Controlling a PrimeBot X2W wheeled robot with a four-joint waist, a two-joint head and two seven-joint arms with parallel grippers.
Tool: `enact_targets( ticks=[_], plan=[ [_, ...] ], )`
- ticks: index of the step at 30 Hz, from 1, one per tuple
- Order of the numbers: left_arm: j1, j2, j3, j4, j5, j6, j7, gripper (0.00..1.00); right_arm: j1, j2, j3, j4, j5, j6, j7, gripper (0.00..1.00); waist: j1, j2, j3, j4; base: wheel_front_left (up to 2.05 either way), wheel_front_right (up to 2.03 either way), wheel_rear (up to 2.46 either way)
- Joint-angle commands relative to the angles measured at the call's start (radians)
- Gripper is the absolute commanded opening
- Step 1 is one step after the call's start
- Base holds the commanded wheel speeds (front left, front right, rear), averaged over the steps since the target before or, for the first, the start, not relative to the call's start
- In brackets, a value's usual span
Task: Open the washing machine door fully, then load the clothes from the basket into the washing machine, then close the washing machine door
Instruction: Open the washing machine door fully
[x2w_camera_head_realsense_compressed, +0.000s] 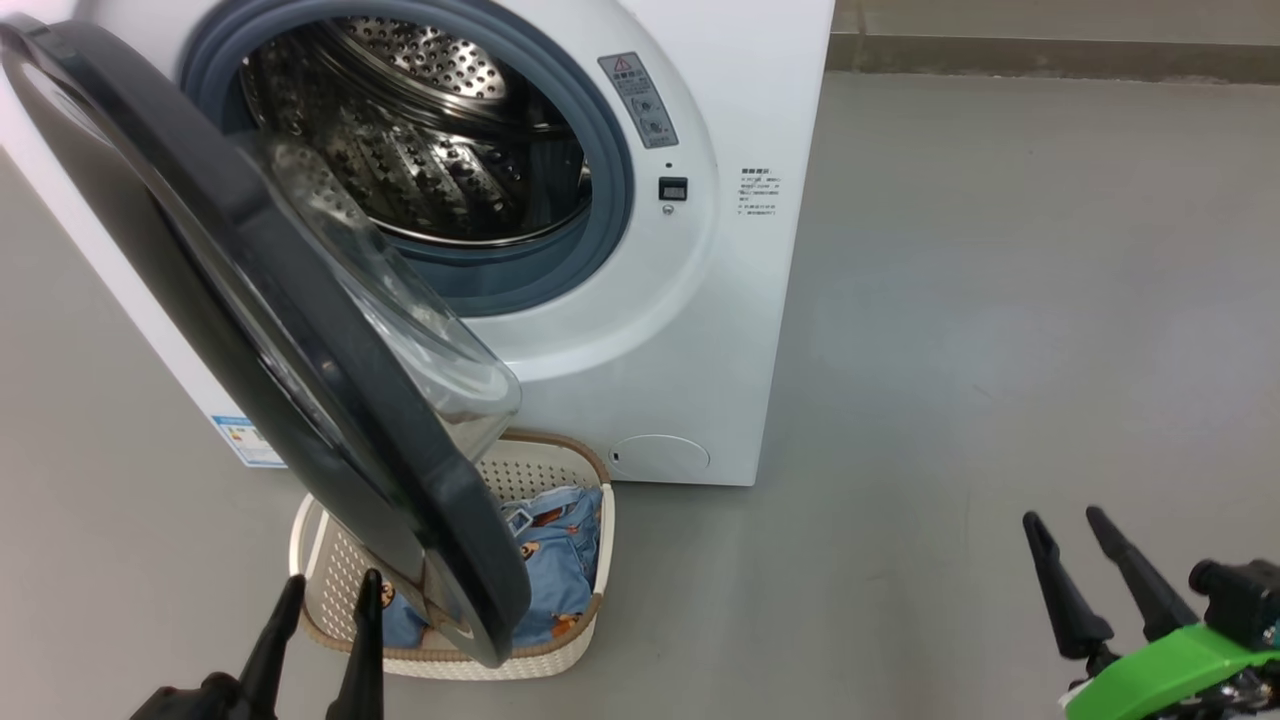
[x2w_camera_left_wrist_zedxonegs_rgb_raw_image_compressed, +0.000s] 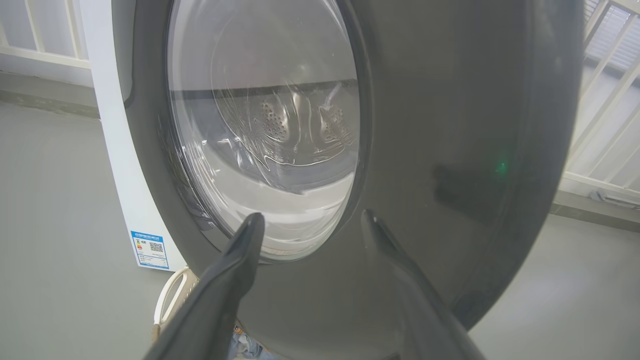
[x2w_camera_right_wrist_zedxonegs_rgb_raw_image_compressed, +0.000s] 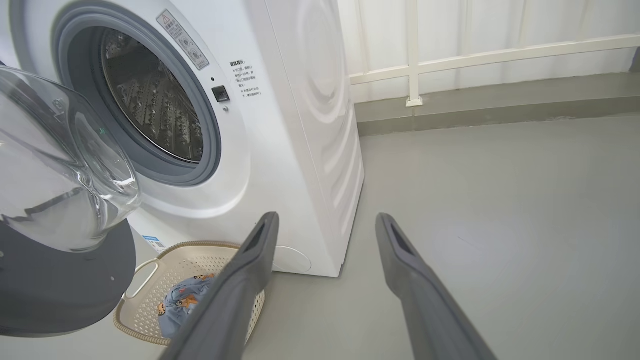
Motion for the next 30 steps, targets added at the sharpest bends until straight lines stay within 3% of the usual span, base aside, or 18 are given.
enact_targets(
  ticks=[1,10,11,12,13,14,23,30],
  plan=[
    [-0.025,0.010,0.038,-0.023,-0.001,-0.002,-0.006,1.00,0.007,-0.012,0.007,-0.024,-0.018,0.002,-0.012,1.00,0.0000,-0.0001,0.000,0.001,0.00,0.00,0.00],
    [-0.035,0.003,0.052,-0.016,-0.001,-0.002,-0.006,0.98,0.035,0.016,-0.020,-0.025,-0.036,0.002,-0.012,1.00,0.0000,-0.0001,0.003,0.004,0.00,0.00,0.00],
    [-0.036,0.002,0.053,-0.016,-0.001,-0.002,-0.006,0.65,0.036,0.017,-0.022,-0.026,-0.038,0.002,-0.012,1.00,0.0000,-0.0001,0.002,0.005,0.00,0.00,0.00],
    [-0.038,0.000,0.053,-0.017,-0.002,-0.002,-0.006,0.43,0.038,0.017,-0.023,-0.026,-0.040,0.002,-0.012,1.00,0.0000,-0.0001,0.001,0.006,0.00,0.00,0.00],
    [-0.040,-0.003,0.056,-0.019,-0.003,-0.002,-0.006,0.13,0.040,0.018,-0.025,-0.026,-0.041,0.002,-0.012,1.00,0.0000,-0.0001,-0.001,0.007,0.00,0.00,0.00],
    [-0.043,-0.006,0.063,-0.025,-0.003,-0.002,-0.006,0.00,0.042,0.018,-0.028,-0.027,-0.041,0.002,-0.012,1.00,0.0000,-0.0001,-0.002,0.009,0.00,0.00,0.00],
    [-0.061,-0.042,0.128,-0.161,-0.016,-0.002,-0.006,0.00,0.054,0.026,-0.036,-0.041,-0.045,0.002,-0.012,1.00,0.0000,-0.0001,-0.013,0.025,0.00,0.00,0.00],
    [-0.081,-0.058,0.114,-0.448,-0.020,-0.002,-0.006,0.00,0.058,0.029,-0.035,-0.050,-0.044,0.002,-0.012,1.00,0.0000,-0.0001,-0.020,0.032,0.00,0.00,0.00]
  ],
)
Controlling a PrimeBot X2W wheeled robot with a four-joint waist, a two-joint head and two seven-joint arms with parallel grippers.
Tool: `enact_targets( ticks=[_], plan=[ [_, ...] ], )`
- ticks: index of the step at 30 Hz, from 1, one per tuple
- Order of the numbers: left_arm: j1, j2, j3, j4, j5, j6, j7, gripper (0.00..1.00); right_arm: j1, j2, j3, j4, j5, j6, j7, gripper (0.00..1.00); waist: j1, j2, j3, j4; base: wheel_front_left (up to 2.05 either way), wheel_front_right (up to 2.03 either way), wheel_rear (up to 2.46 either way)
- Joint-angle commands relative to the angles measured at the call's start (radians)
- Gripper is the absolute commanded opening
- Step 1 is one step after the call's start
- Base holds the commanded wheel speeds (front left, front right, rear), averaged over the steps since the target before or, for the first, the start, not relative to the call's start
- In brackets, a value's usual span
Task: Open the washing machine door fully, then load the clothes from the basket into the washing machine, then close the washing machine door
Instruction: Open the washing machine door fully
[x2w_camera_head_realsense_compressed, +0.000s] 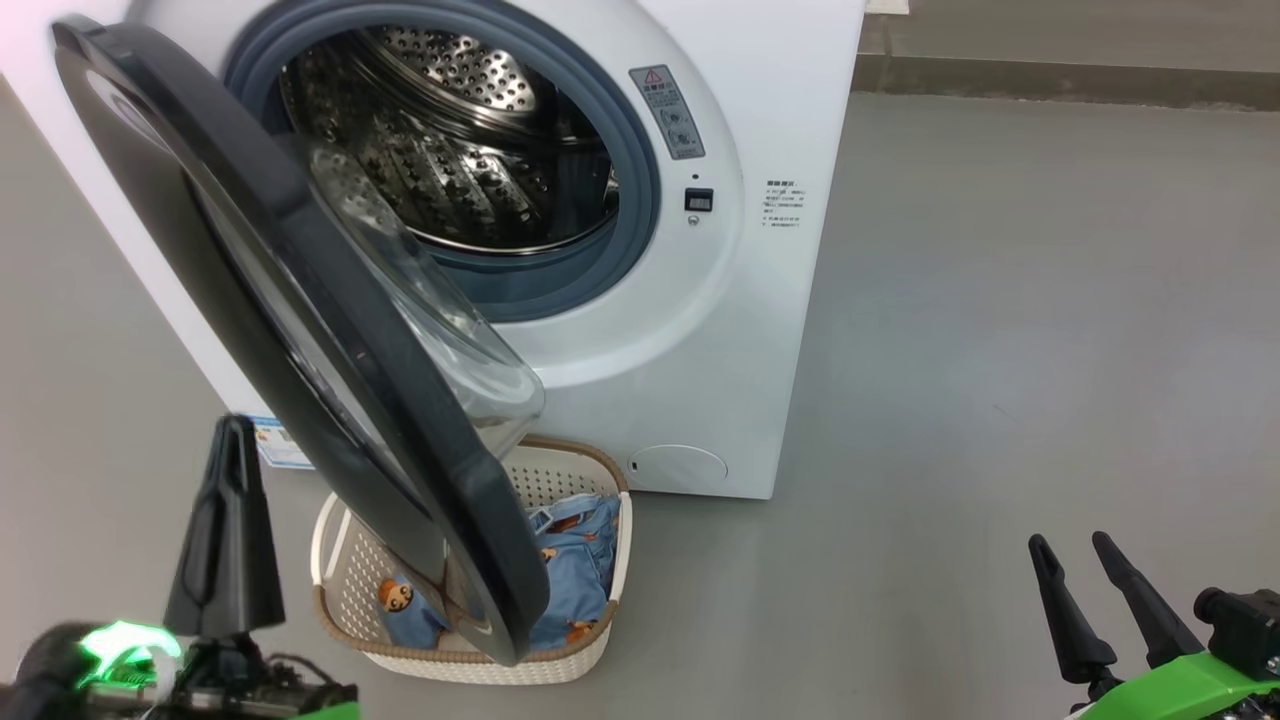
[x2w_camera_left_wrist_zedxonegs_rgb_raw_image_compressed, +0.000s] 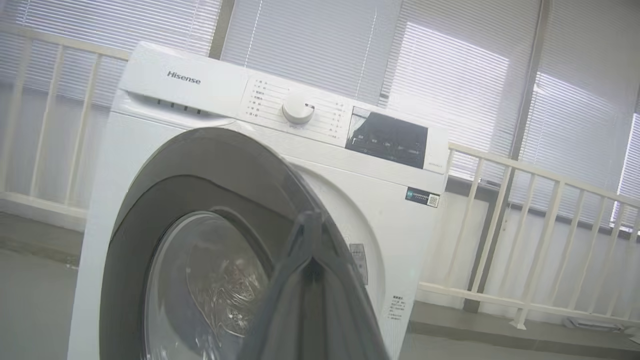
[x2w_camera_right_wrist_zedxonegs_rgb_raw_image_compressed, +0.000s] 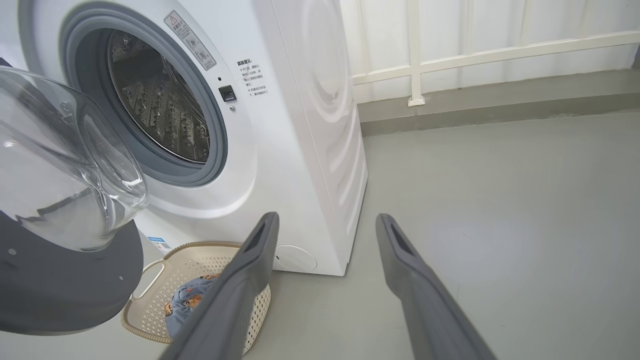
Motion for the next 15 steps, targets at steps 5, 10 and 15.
enact_targets(
  ticks=[5,10,15],
  plan=[
    [-0.048,0.003,-0.094,-0.137,0.029,-0.002,-0.006,0.00,-0.001,-0.014,0.021,-0.030,-0.007,0.002,-0.012,1.00,-0.0001,0.0000,-0.001,-0.007,0.00,0.00,0.00],
    [-0.060,0.005,-0.275,-0.097,0.073,-0.002,-0.006,0.00,-0.004,-0.017,0.022,-0.034,-0.006,0.002,-0.012,1.00,-0.0001,0.0000,0.001,-0.016,0.00,0.00,0.00],
    [-0.047,0.005,-0.367,0.046,0.062,-0.002,-0.006,0.00,-0.011,-0.014,0.038,-0.032,-0.003,0.002,-0.012,1.00,-0.0001,0.0000,0.003,-0.038,0.00,0.00,0.00]
  ],
)
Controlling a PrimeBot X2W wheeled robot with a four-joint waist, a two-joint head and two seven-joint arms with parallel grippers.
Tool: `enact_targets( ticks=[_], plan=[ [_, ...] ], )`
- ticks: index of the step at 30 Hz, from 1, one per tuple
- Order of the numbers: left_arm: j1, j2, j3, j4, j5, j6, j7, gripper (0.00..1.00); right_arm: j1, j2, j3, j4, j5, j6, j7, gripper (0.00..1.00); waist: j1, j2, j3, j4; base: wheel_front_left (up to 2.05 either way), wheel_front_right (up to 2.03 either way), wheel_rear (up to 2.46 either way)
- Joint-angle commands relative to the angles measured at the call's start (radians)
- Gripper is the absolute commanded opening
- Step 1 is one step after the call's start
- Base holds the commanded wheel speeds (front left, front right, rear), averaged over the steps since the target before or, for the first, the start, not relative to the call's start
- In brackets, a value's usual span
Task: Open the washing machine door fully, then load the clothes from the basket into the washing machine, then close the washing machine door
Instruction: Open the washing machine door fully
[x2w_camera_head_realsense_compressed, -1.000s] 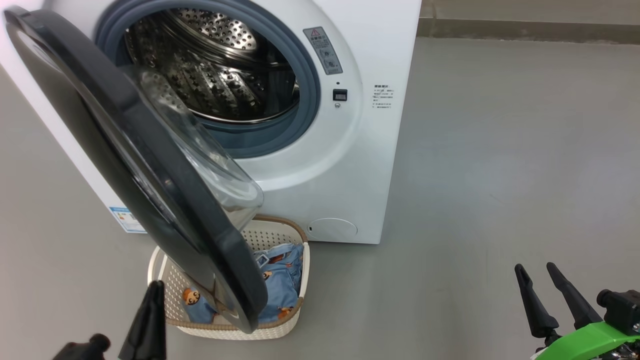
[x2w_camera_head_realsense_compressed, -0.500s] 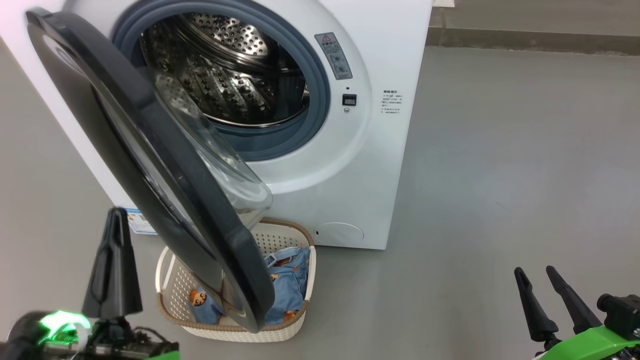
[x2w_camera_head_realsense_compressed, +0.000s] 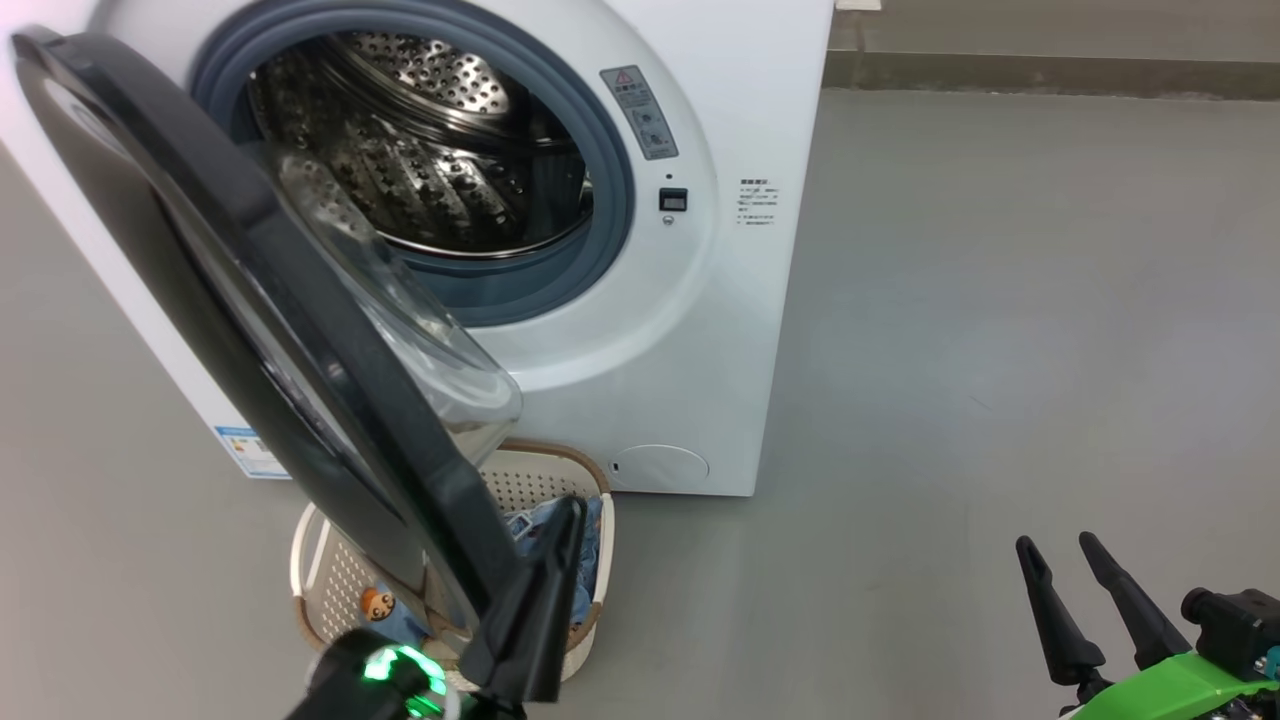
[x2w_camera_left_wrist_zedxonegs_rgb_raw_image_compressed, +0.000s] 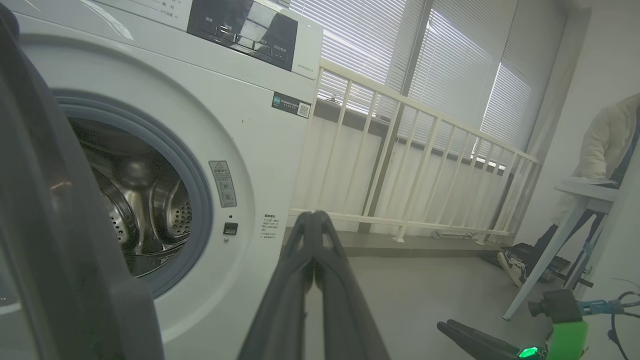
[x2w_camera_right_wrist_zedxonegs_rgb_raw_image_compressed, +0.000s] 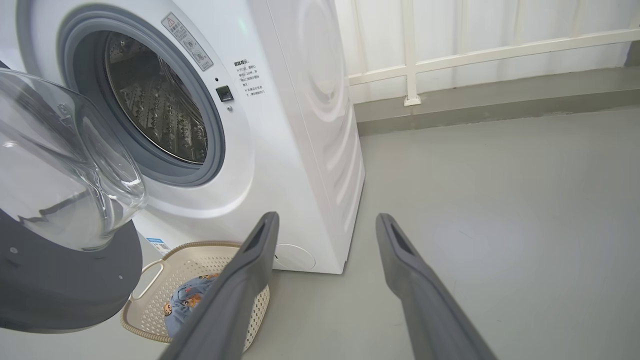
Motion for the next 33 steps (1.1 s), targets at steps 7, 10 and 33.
enact_targets(
  ticks=[7,10,33],
  plan=[
    [-0.055,0.000,0.005,0.159,-0.057,-0.002,-0.005,0.00,-0.012,-0.013,0.029,-0.022,0.002,0.002,-0.012,1.00,0.0000,-0.0001,0.006,-0.018,0.00,0.00,0.00],
    [-0.078,0.000,0.010,0.234,-0.073,0.000,-0.005,0.00,-0.014,-0.012,0.031,-0.021,0.003,0.002,-0.012,1.00,0.0000,-0.0001,0.009,-0.020,0.00,0.00,0.00],
    [-0.168,0.000,0.095,0.442,-0.151,0.022,-0.005,0.00,-0.022,-0.008,0.023,-0.029,0.011,0.002,-0.012,1.00,0.0000,-0.0001,0.021,-0.005,0.00,0.00,0.00]
  ],
)
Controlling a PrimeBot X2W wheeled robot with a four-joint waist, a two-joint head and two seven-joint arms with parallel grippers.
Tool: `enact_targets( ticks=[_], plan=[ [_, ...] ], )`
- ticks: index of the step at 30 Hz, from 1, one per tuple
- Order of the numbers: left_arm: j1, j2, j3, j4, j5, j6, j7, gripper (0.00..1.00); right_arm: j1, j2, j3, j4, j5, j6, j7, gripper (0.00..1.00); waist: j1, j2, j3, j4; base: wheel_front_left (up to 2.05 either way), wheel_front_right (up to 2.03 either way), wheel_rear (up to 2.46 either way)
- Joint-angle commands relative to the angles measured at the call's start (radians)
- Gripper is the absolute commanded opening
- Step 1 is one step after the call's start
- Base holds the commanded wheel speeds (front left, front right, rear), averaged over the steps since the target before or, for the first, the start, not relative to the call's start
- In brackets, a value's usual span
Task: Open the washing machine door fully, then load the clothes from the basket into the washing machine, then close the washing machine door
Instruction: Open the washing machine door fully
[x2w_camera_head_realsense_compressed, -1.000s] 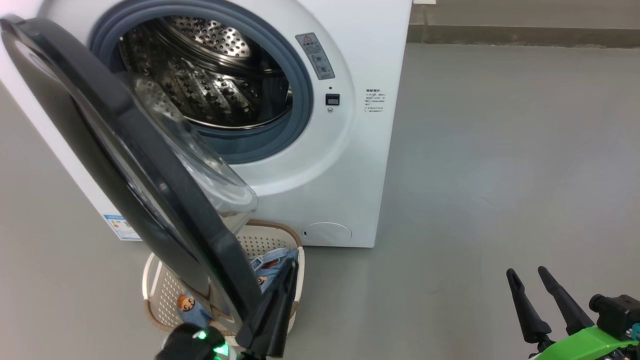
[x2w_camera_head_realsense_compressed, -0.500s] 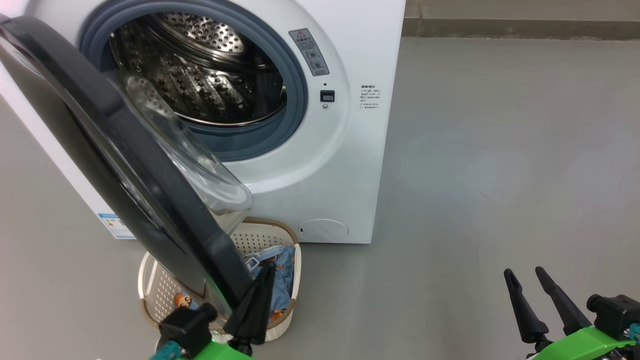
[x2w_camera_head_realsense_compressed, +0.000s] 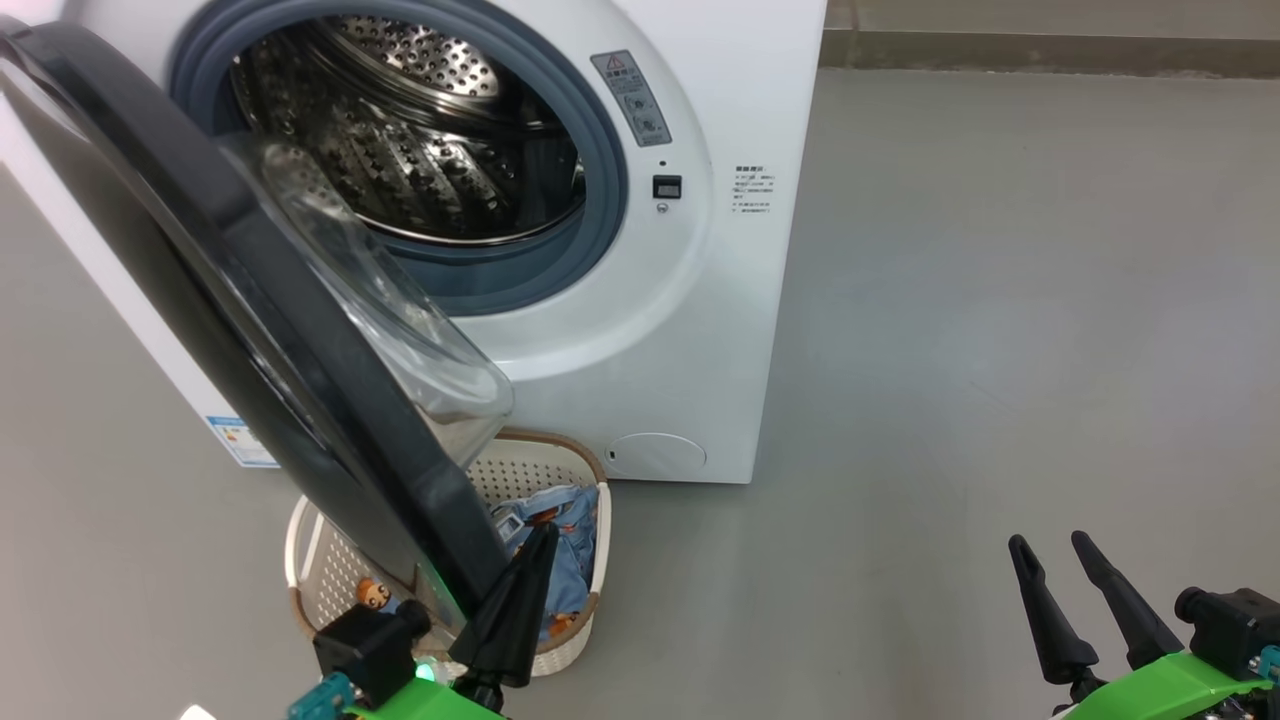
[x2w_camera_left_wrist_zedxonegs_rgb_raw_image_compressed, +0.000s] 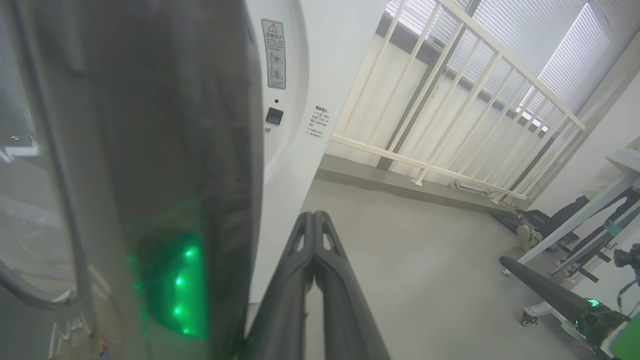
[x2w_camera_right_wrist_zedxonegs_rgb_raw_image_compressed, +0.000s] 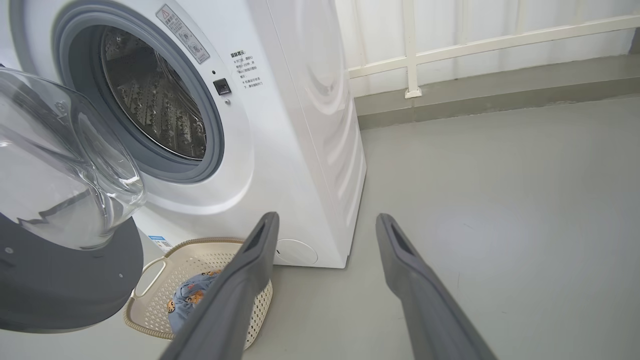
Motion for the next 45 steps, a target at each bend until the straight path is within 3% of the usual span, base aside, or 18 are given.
enact_targets(
  ticks=[1,19,45],
  plan=[
    [-0.042,0.014,0.055,-0.015,-0.004,0.005,-0.006,0.00,-0.020,-0.016,0.014,-0.027,0.005,0.002,-0.012,1.00,0.0000,0.0000,0.000,0.004,0.00,0.00,0.00],
    [0.012,0.014,0.080,-0.058,-0.010,0.058,-0.006,0.00,-0.017,-0.015,0.015,-0.034,0.002,0.002,-0.012,1.00,0.0000,0.0000,-0.001,0.070,0.00,0.00,0.00],
    [0.069,0.014,0.089,-0.127,0.026,0.113,-0.006,0.00,-0.017,-0.012,0.031,-0.037,0.004,0.002,-0.012,1.00,0.0000,0.0000,-0.002,0.215,0.00,0.00,0.00]
  ],
)
